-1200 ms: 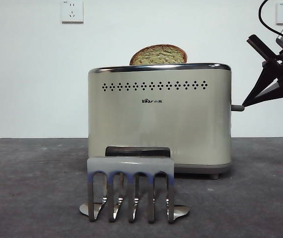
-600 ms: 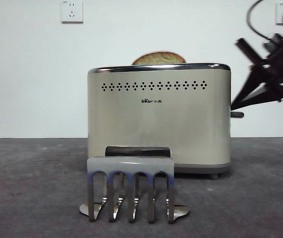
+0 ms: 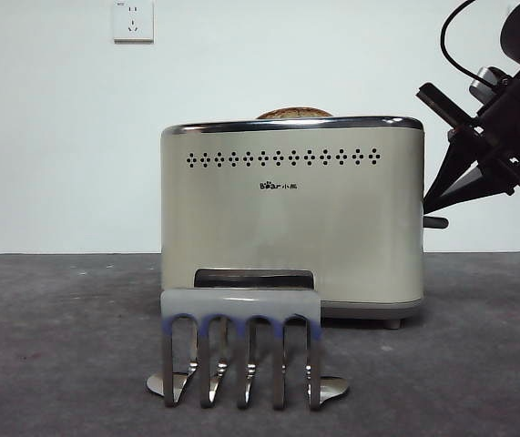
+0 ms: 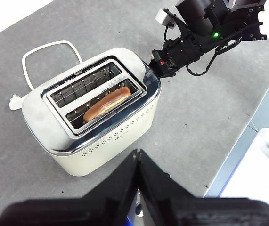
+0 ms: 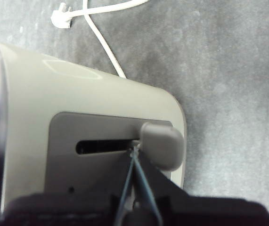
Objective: Pick up a slice of bread from the rack,put the bread on the toaster,press the button
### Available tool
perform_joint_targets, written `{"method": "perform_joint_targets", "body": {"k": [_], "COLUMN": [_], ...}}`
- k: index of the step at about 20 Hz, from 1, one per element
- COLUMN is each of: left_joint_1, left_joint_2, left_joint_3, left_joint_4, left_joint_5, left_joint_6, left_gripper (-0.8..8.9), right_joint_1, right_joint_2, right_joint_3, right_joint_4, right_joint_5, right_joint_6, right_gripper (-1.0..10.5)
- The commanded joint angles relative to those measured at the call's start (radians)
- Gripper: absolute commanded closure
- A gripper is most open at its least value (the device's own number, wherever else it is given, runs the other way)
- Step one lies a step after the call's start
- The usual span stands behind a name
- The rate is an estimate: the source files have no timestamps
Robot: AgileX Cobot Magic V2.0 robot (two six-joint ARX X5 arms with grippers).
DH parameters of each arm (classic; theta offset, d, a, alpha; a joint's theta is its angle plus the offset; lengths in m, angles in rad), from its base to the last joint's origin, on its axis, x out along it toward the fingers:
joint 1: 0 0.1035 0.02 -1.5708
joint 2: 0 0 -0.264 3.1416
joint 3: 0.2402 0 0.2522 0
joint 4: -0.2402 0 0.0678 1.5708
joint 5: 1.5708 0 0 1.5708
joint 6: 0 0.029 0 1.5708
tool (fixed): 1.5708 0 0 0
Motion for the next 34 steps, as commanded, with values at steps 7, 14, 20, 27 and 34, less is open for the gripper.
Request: {"method": "perform_joint_targets", "body": {"k": [7,14,20,27,34], "left_joint_1": [-0.002,-0.002,-0.002,-0.002,-0.002], "left_joint_2": [-0.001,-0.001,-0.001,0.000,0.000], "left_joint_3": [-0.006,-0.006,-0.006,-0.006,-0.006], "left_joint_4": [0.003,0.003,0.003,0.003,0.003], "left_joint_5": [0.003,0.003,0.003,0.003,0.003], "left_joint_6": [-0.006,-0.006,-0.011,-0.014,-0.014], "left_gripper": [8.19,8.19,8.19,8.19,8.19], "right_joint_1": [-0.002,-0.002,-0.010,-0.034,-0.047], "right_joint_2": [0.065,0.116,0.153,0.175,0.232], "right_joint_3": [-0.014,-0.014,-0.014,-0.014,-0.014], "right_joint_4": [-0.057,-0.058,-0.056,-0.046,-0.064], "right_joint_5": [0.084,0.071,0.039,0.000,-0.011], "right_joint_6": [-0.063,-0.085,-0.102,-0.105,-0.105], "right_gripper": [9.5,9.5,9.5,9.5,9.5]}}
